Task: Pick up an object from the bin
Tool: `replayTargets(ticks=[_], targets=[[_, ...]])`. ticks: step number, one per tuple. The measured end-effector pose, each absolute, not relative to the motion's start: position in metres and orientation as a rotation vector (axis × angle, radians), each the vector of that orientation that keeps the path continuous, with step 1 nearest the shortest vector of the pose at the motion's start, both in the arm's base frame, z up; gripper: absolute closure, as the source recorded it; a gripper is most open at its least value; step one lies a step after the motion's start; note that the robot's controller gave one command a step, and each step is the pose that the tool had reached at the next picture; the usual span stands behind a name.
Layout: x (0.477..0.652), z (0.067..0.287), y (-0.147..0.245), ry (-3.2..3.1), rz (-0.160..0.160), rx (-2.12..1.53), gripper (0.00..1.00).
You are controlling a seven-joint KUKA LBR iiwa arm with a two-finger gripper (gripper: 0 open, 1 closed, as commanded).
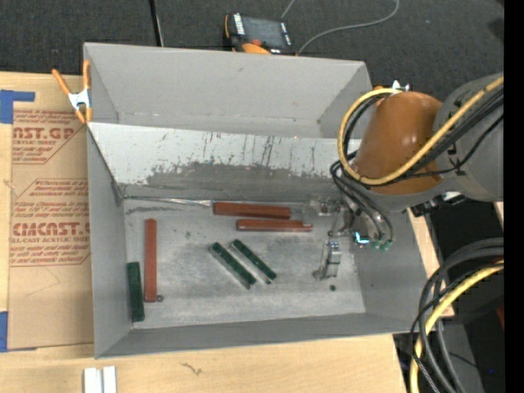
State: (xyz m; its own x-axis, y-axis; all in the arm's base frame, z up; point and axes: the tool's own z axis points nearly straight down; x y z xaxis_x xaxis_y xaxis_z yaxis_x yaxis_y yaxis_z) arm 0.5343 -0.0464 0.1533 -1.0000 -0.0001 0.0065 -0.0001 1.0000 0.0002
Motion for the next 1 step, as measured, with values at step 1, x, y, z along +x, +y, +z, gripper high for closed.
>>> replayTargets(ticks=[1], targets=[[0.5935,0.0706,-0.0288,-3.137,-0.001,0.204,0.0]])
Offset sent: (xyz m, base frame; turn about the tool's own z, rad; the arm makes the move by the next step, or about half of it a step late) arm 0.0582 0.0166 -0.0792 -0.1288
